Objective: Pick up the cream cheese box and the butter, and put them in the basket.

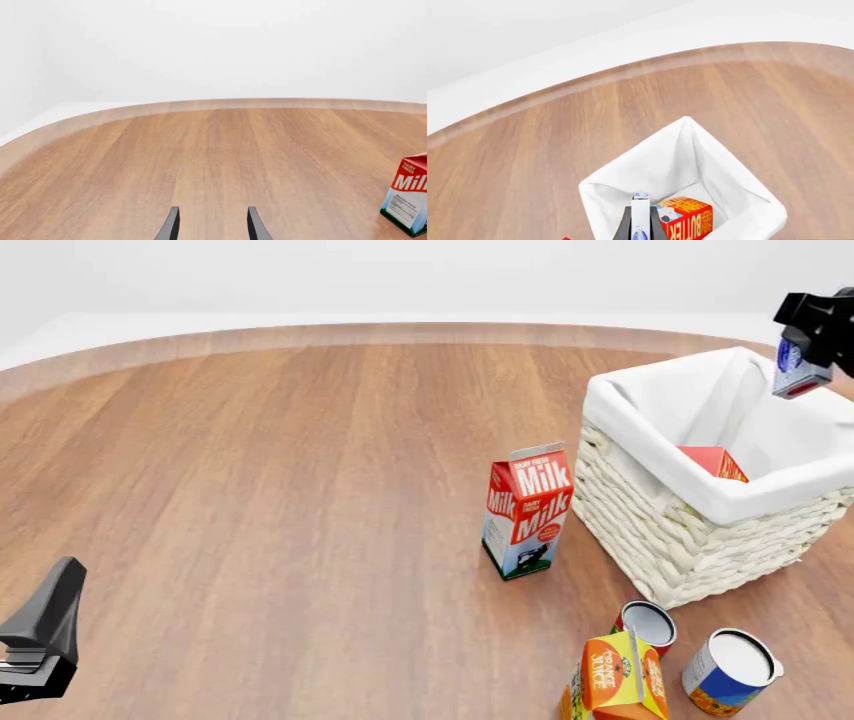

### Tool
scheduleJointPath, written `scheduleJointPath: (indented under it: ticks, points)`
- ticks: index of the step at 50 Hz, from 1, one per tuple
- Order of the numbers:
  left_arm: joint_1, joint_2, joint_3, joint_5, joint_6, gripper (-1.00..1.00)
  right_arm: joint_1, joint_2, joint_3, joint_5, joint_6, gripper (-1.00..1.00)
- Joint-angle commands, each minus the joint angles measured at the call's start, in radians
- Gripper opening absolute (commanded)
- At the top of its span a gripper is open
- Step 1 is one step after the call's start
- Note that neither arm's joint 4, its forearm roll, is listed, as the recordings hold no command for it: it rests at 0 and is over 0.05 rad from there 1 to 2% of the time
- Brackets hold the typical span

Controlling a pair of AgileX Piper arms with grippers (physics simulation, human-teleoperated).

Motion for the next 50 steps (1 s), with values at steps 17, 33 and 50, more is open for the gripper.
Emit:
scheduleJointPath:
  ticks: [17,33,50]
  points:
    - [0.000,0.000,0.000,0.000,0.000,1.00,-0.026,0.060,-0.012,-0.045,0.007,-1.00]
    - [0.000,0.000,0.000,0.000,0.000,1.00,-0.012,0.092,0.023,-0.087,0.004,-1.00]
    - [0.000,0.000,0.000,0.000,0.000,1.00,-0.016,0.102,0.056,-0.108,-0.003,-1.00]
